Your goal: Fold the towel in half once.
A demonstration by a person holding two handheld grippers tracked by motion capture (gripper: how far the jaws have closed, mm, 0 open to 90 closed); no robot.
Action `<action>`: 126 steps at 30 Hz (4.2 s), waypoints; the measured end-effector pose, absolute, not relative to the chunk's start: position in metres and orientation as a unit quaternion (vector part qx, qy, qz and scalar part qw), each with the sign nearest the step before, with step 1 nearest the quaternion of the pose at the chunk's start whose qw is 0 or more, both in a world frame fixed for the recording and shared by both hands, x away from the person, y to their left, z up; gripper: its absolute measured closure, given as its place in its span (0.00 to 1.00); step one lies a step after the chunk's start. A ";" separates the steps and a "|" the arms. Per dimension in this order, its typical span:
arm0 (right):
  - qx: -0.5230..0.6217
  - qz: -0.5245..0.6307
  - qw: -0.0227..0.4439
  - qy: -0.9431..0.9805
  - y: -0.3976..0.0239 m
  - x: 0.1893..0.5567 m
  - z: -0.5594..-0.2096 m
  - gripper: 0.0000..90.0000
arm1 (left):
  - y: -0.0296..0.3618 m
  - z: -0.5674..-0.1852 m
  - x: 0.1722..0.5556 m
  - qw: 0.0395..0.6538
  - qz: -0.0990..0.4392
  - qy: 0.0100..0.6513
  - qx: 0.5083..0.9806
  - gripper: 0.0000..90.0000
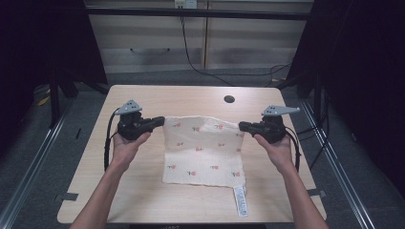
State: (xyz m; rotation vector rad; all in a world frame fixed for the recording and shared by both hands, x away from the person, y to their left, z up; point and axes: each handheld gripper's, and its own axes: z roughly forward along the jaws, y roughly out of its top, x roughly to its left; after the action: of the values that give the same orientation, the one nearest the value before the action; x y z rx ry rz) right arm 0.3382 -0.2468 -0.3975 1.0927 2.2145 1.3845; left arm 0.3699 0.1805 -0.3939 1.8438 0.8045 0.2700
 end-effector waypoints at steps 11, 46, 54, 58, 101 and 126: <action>0.377 0.489 0.139 0.774 -0.257 0.301 -0.422 0.96 | 0.184 -0.409 0.339 0.527 0.114 0.310 0.783 0.98; 0.396 0.418 0.069 0.814 -0.250 0.245 -0.493 0.88 | 0.198 -0.486 0.282 0.430 0.055 0.309 0.846 0.95; 0.405 0.445 0.082 0.794 -0.256 0.247 -0.479 0.82 | 0.211 -0.475 0.286 0.453 0.068 0.325 0.827 0.86; 0.409 0.438 0.087 0.796 -0.252 0.260 -0.478 0.81 | 0.205 -0.474 0.304 0.455 0.065 0.332 0.824 0.83; 0.412 0.399 0.078 0.815 -0.234 0.322 -0.497 0.68 | 0.172 -0.502 0.304 0.400 0.049 0.308 0.862 0.91; 0.411 0.395 0.071 0.819 -0.231 0.321 -0.507 0.96 | 0.175 -0.496 0.353 0.416 0.077 0.347 0.837 0.65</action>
State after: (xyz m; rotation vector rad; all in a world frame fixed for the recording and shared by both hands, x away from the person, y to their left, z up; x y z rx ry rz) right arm 0.3213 -0.2306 -0.5065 1.2356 2.4630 1.1867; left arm 0.3532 0.1753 -0.4965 2.1027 0.8711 0.1928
